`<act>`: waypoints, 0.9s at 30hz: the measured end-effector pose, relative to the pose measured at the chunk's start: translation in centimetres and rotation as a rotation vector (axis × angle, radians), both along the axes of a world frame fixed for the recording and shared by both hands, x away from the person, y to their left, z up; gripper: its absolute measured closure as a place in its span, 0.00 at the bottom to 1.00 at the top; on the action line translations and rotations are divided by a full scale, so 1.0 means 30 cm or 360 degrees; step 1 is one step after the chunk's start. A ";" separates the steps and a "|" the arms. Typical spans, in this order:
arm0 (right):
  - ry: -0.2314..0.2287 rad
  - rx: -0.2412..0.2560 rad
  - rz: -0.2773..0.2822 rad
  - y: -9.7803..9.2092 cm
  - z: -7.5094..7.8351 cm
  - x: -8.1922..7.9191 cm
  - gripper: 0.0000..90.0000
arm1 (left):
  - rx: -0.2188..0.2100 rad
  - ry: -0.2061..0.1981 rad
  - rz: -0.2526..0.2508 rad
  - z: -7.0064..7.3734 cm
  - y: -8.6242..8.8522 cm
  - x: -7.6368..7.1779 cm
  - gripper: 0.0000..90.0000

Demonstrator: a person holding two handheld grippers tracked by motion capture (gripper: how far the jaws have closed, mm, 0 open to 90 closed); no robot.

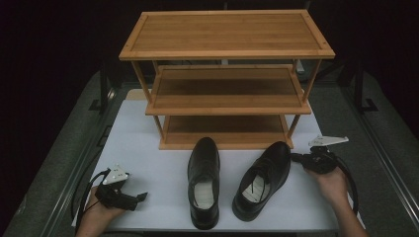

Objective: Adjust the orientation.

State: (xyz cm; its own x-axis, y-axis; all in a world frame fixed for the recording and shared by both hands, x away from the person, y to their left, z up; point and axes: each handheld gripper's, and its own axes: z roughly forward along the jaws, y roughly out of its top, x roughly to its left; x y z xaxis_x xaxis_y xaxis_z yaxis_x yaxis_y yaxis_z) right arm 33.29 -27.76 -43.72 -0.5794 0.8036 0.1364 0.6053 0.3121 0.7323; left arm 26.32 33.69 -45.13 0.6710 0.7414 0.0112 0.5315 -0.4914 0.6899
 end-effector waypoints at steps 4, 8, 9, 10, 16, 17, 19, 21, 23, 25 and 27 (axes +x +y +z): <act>-0.0015 0.0015 0.0012 0.026 0.006 0.029 1.00 | 0.0000 0.0000 0.0000 0.000 0.000 0.000 0.00; -0.0011 0.0032 0.0017 0.037 0.006 0.044 1.00 | 0.0001 0.0000 0.0000 0.000 0.000 0.000 0.00; -0.0011 0.0030 0.0018 0.041 0.006 0.049 1.00 | 0.0001 0.0000 0.0000 0.000 0.000 0.000 0.00; -0.0017 0.0025 0.0026 0.047 0.007 0.055 1.00 | 0.0001 0.0001 -0.0001 0.000 0.000 0.000 0.00; -0.0018 0.0020 0.0049 0.081 0.013 0.083 1.00 | 0.0001 0.0001 -0.0001 0.000 0.000 0.000 0.00; -0.0026 0.0016 0.0062 0.093 0.013 0.093 1.00 | 0.0001 0.0001 -0.0001 0.000 0.000 0.000 0.00; -0.0020 0.0013 0.0072 0.108 0.015 0.101 1.00 | 0.0001 0.0002 -0.0001 0.000 0.000 0.000 0.00; -0.0024 0.0010 0.0087 0.129 0.015 0.111 1.00 | 0.0001 0.0003 -0.0001 0.000 0.000 0.000 0.00; -0.0017 0.0014 0.0100 0.147 0.015 0.120 1.00 | 0.0001 0.0002 -0.0001 0.000 0.000 0.000 0.00; -0.0024 -0.0008 0.0121 0.165 0.017 0.129 1.00 | 0.0002 0.0002 -0.0001 0.000 0.000 0.000 0.00; -0.0026 -0.0020 0.0130 0.175 0.018 0.133 1.00 | 0.0001 0.0003 -0.0001 0.000 0.000 0.000 0.00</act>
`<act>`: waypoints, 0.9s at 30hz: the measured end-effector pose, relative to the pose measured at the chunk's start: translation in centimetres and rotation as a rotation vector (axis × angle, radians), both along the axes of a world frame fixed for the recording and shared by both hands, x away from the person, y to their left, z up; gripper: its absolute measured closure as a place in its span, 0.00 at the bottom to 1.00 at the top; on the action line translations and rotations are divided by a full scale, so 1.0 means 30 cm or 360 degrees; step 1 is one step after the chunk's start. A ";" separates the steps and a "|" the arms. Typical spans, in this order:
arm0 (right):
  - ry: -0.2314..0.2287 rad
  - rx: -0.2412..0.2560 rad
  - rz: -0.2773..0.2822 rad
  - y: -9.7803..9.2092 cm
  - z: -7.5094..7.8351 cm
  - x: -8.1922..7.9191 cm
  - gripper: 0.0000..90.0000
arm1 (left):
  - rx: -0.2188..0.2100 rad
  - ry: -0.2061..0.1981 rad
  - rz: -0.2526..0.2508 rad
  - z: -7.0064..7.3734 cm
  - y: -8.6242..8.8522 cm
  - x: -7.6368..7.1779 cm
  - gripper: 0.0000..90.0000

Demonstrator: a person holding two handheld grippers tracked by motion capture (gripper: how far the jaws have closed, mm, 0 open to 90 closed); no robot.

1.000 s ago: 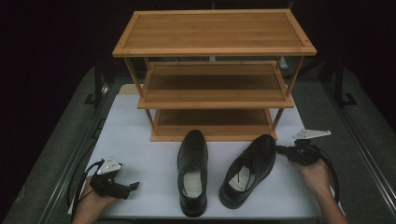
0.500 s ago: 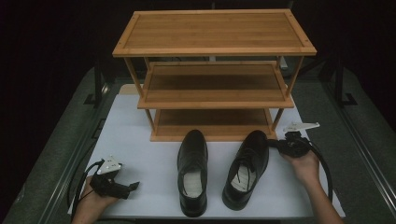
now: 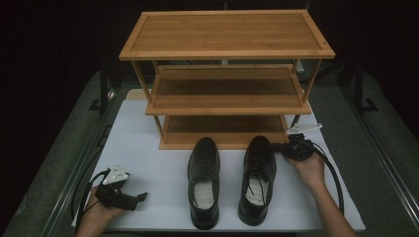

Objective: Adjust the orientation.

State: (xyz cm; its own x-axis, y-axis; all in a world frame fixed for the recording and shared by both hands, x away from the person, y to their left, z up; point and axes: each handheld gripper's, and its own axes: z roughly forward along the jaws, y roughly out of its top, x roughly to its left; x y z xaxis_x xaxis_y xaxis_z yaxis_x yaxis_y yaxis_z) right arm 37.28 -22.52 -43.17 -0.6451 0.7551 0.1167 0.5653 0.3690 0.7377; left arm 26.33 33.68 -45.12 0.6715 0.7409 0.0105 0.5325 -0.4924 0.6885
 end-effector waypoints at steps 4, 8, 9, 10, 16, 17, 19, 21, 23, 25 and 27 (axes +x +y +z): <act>0.0006 0.0014 0.0022 0.034 -0.001 0.014 1.00 | 0.0000 0.0001 0.0000 0.000 0.000 0.000 0.00; 0.0005 0.0019 0.0017 0.037 -0.002 0.017 1.00 | 0.0000 0.0000 0.0000 0.000 0.000 0.000 0.00; 0.0003 0.0025 0.0018 0.036 -0.001 0.018 1.00 | 0.0000 0.0000 0.0000 0.000 0.000 0.000 0.00; -0.0026 0.0029 0.0011 0.026 0.006 0.015 1.00 | 0.0000 0.0000 0.0000 0.000 0.000 0.000 0.00; -0.0045 0.0022 0.0005 -0.024 0.032 -0.020 1.00 | 0.0000 -0.0001 0.0000 0.000 0.000 0.000 0.00; -0.0050 0.0019 0.0003 -0.033 0.038 -0.031 1.00 | 0.0000 -0.0001 0.0000 0.000 0.000 0.000 0.00; -0.0067 0.0034 0.0005 -0.052 0.050 -0.050 1.00 | 0.0000 -0.0002 0.0000 0.000 0.000 -0.001 0.00; -0.0090 0.0042 0.0009 -0.069 0.066 -0.073 1.00 | 0.0000 -0.0002 0.0000 0.000 0.000 0.000 0.00; -0.0110 0.0044 0.0014 -0.075 0.073 -0.085 1.00 | 0.0000 -0.0003 0.0000 0.000 0.000 -0.001 0.00; -0.0126 0.0051 0.0027 -0.087 0.089 -0.124 0.98 | 0.0000 -0.0003 0.0000 0.000 0.000 -0.001 0.00; -0.0128 0.0043 0.0035 -0.089 0.092 -0.136 0.98 | -0.0001 -0.0002 0.0000 0.000 0.000 0.000 0.00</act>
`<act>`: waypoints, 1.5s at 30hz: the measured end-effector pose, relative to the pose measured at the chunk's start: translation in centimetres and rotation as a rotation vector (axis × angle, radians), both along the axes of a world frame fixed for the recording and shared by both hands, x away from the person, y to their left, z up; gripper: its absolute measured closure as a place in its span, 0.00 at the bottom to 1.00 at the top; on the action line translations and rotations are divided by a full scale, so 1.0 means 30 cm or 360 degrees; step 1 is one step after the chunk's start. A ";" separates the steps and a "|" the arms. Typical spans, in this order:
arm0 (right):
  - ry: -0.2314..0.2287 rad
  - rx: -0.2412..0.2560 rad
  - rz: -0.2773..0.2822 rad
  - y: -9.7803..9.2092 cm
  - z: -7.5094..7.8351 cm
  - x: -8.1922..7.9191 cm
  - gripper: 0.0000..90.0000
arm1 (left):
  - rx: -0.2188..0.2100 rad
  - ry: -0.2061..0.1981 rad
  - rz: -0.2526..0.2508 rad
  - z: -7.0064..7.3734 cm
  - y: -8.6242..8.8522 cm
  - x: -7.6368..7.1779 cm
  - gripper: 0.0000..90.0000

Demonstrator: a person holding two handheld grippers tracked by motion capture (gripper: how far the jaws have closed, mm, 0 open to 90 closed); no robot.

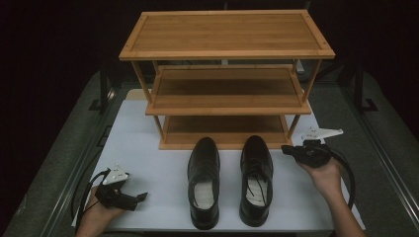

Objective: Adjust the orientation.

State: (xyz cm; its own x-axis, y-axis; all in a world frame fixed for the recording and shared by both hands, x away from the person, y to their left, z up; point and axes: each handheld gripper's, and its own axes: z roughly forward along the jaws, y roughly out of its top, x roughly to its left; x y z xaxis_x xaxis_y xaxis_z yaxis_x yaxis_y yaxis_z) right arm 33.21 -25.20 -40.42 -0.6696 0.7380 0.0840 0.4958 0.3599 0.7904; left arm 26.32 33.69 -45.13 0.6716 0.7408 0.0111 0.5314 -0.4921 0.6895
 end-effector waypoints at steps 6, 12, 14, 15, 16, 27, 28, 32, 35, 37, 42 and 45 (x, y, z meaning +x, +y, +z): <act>-0.0007 -0.0012 0.0024 -0.017 0.003 -0.068 0.94 | 0.0000 -0.0001 0.0001 0.000 0.000 0.000 0.00; -0.0012 -0.0015 0.0047 -0.023 0.009 -0.114 0.88 | 0.0001 -0.0003 0.0001 0.000 0.000 -0.001 0.00; -0.0043 0.0005 0.0050 -0.029 0.003 -0.135 0.85 | 0.0003 0.0000 0.0000 0.000 0.000 -0.001 0.00; -0.0019 0.0003 0.0072 -0.034 -0.020 -0.151 0.79 | 0.0003 0.0000 0.0000 0.000 0.000 -0.001 0.00; -0.0018 0.0006 0.0088 -0.035 -0.034 -0.161 0.77 | 0.0005 -0.0001 -0.0001 0.000 0.000 -0.001 0.00; 0.0053 0.0016 0.0276 -0.005 -0.094 -0.214 0.51 | 0.0004 0.0001 -0.0001 0.000 0.000 -0.001 0.00; 0.0057 0.0016 0.0318 0.006 -0.106 -0.210 0.51 | 0.0004 0.0002 -0.0002 0.000 0.000 0.000 0.00; 0.0066 0.0010 0.0382 0.036 -0.121 -0.203 0.62 | 0.0004 0.0001 -0.0001 0.000 0.000 -0.001 0.00; 0.0071 0.0000 0.0410 0.053 -0.129 -0.196 0.66 | 0.0004 0.0001 -0.0002 0.000 0.000 -0.001 0.00; 0.0078 0.0002 0.0421 0.058 -0.133 -0.192 0.66 | 0.0004 0.0002 -0.0001 0.000 0.000 0.000 0.00; 0.0086 0.0020 0.0445 0.062 -0.138 -0.180 0.65 | 0.0004 0.0002 -0.0002 0.000 0.000 0.000 0.00; 0.0086 0.0021 0.0455 0.069 -0.138 -0.171 0.65 | 0.0004 0.0002 -0.0001 0.000 0.000 0.000 0.00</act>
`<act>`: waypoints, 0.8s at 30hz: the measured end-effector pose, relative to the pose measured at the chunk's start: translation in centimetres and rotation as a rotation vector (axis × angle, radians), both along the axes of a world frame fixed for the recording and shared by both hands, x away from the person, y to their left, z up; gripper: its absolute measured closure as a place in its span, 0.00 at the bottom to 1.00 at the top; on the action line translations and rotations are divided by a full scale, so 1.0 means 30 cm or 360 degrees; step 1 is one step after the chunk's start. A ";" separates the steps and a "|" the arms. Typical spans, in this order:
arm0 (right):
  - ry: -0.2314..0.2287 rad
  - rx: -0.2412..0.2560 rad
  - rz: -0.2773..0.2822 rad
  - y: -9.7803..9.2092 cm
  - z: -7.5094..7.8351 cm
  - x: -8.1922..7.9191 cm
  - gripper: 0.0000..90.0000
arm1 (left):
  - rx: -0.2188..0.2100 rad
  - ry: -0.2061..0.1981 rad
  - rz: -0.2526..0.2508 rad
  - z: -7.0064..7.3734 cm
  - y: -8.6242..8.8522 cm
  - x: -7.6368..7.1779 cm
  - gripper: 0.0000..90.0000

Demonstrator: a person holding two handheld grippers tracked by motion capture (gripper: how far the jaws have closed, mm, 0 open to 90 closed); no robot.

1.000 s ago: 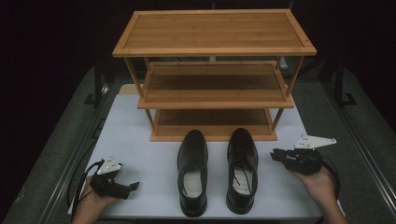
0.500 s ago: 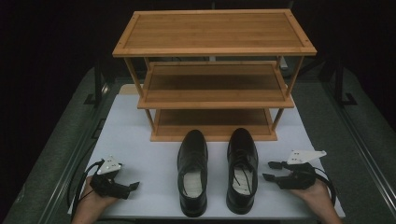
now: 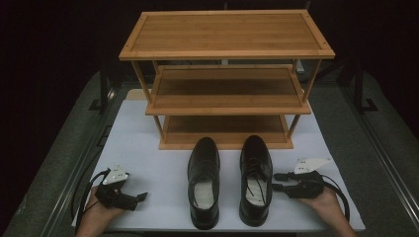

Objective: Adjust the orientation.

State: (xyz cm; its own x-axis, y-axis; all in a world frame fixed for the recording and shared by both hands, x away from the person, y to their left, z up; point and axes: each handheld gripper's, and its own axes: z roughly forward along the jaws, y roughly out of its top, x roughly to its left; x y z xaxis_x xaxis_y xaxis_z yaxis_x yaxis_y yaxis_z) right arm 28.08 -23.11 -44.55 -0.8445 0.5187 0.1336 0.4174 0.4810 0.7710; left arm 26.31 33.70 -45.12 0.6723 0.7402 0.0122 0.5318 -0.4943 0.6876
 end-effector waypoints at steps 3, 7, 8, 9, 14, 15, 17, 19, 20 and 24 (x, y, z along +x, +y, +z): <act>0.0000 -0.0002 0.0019 0.020 0.000 0.019 0.66 | 0.0000 -0.0001 0.0000 0.000 0.000 0.000 0.00; 0.0006 -0.0001 0.0035 0.043 0.002 0.040 0.69 | -0.0001 0.0001 0.0000 0.000 0.000 0.000 0.00; 0.0009 -0.0003 0.0041 0.048 0.003 0.042 0.70 | -0.0001 0.0001 0.0000 0.000 0.000 0.000 0.00; 0.0012 -0.0004 0.0051 0.054 0.004 0.043 0.70 | -0.0001 0.0000 0.0000 0.000 0.000 0.000 0.00; 0.0016 0.0000 0.0099 0.085 0.001 0.040 0.71 | -0.0001 0.0000 0.0000 0.000 0.000 0.000 0.00; 0.0014 -0.0005 0.0097 0.089 0.002 0.040 0.71 | -0.0001 0.0000 0.0000 0.000 0.000 0.000 0.00; 0.0015 -0.0007 0.0101 0.093 0.003 0.041 0.71 | 0.0000 0.0000 0.0000 0.000 0.000 0.000 0.00; 0.0025 -0.0010 0.0117 0.110 0.005 0.044 0.71 | 0.0000 0.0000 0.0000 0.000 0.000 0.000 0.00; 0.0024 -0.0014 0.0126 0.116 0.005 0.044 0.71 | 0.0000 0.0000 0.0000 0.000 0.000 0.000 0.00; 0.0028 -0.0016 0.0158 0.142 0.006 0.043 0.70 | 0.0000 0.0000 0.0000 0.000 0.000 0.000 0.00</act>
